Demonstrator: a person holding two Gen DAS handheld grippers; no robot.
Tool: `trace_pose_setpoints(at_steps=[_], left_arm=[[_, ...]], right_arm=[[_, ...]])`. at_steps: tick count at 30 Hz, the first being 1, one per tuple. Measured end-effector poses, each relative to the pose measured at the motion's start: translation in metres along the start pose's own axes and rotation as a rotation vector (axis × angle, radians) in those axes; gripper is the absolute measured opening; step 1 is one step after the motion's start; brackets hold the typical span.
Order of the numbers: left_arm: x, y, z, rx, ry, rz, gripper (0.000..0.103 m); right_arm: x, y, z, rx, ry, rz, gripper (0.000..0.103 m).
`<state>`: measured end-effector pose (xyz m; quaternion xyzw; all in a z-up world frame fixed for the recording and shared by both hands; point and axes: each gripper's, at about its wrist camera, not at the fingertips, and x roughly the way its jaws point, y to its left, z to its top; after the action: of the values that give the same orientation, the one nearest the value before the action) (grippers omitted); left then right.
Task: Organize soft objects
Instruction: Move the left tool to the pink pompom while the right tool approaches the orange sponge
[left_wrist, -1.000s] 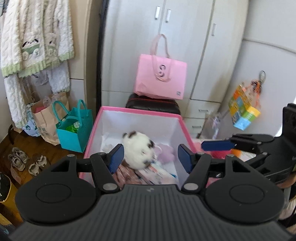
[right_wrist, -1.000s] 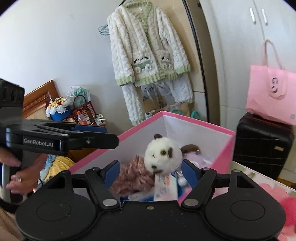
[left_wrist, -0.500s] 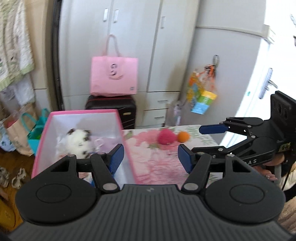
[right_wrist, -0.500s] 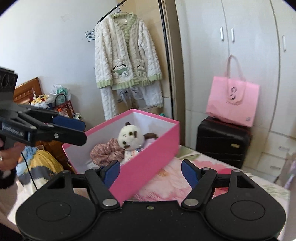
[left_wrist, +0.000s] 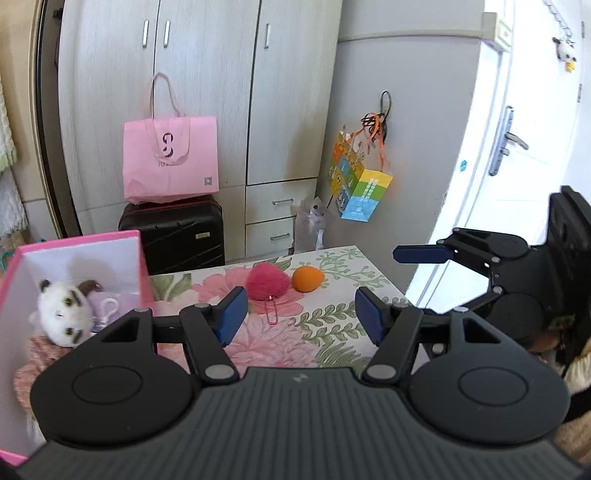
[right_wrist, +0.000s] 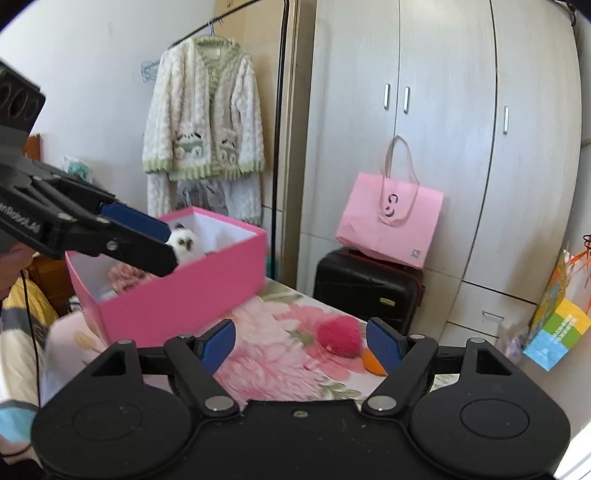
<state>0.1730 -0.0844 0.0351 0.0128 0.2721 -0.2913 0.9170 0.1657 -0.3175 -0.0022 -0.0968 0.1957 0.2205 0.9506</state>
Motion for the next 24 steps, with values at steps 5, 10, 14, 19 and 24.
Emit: trace_pose_setpoints(at_steps=[5,10,14,19,24], left_arm=[[0.042,-0.003,-0.002,-0.054,0.014,0.030,0.064],[0.082,0.001,-0.001,-0.099,0.027,0.074,0.064],[0.117,0.007,-0.003,-0.176,0.036,0.106,0.064],[0.162,0.013,-0.006,-0.218,0.068,0.156,0.063],[0.194,0.027,-0.008,-0.304,0.081,0.194,0.063]], right_arm=[[0.018,-0.021,-0.012,0.028,0.031,-0.037,0.082],[0.049,-0.052,-0.025,0.126,0.080,-0.024,0.082],[0.077,-0.073,-0.036,0.169,0.113,-0.020,0.081],[0.108,-0.093,-0.048,0.222,0.138,-0.017,0.080],[0.138,-0.101,-0.056,0.246,0.157,-0.004,0.077]])
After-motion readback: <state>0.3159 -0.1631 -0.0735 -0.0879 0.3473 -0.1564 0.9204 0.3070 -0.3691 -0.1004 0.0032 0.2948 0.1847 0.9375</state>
